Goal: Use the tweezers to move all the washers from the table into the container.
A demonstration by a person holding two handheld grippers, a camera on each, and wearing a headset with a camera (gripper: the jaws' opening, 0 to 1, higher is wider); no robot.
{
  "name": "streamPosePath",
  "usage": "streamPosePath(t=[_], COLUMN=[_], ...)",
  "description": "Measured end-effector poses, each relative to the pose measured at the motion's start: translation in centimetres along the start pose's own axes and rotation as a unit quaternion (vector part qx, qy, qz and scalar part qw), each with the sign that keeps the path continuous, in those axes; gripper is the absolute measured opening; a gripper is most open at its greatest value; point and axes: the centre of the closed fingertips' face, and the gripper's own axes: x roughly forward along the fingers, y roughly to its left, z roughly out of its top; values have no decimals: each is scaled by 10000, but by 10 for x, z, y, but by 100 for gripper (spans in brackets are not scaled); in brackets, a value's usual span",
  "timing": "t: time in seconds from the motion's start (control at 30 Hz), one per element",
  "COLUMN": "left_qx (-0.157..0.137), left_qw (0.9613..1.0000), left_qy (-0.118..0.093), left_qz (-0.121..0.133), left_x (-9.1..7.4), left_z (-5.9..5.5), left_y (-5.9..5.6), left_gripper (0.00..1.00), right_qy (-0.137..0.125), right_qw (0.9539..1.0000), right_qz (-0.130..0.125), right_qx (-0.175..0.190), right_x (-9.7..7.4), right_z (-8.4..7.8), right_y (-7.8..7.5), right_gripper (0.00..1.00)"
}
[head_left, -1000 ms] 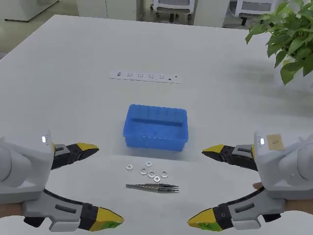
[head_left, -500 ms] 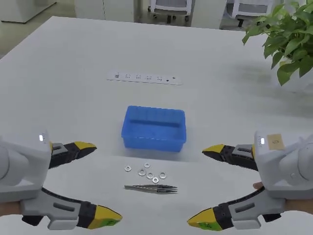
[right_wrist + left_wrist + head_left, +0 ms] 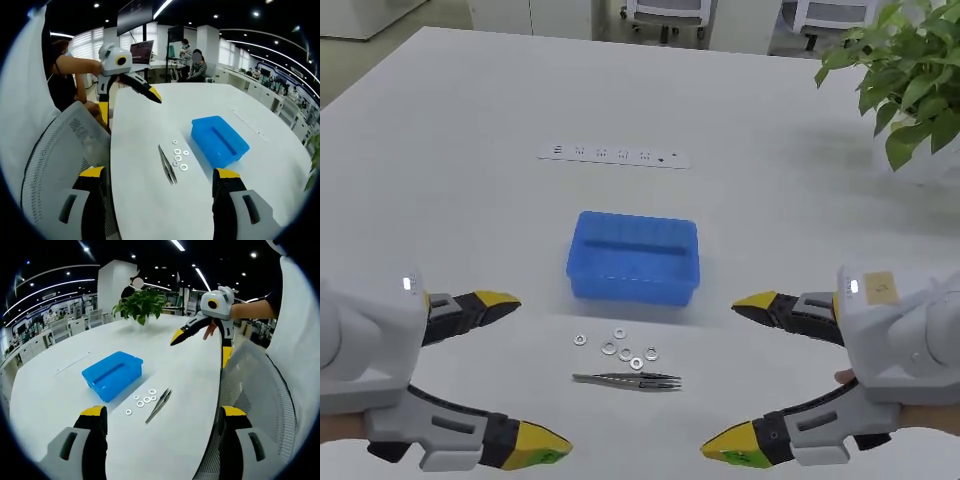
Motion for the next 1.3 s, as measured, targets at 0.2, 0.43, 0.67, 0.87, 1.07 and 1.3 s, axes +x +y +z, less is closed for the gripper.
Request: streamPosePath(t=[0.2,0.43,0.67,0.87,1.07,1.3], left_qx=[44,11,-18,-4,117,179], left_qw=[10000,10000,10000,10000,9998,9994], left_qy=[-20,-11,49,95,172,302], left_qz=[39,44,24,27,14,-50], left_x=[1,3,8,15,24,36], left_z=[1,-2,-8,-13,-19,-28], left_y=[4,8,12,16,16,21], left_gripper=[97,97,97,95,90,78], right_qy=[-38,-4,36,24,146,301], right_qw=[10000,10000,10000,10000,9998,9992], right_qz=[-31,4,55,38,90,226], right_qx=[17,28,45,66,-31,-134], right_x=[0,3,12,17,31,50], right_z=[0,-2,-3,-4,-9,-14], right_y=[-3,-5,-6,-9,-8,-9], right_gripper=[88,88,88,88,77,66])
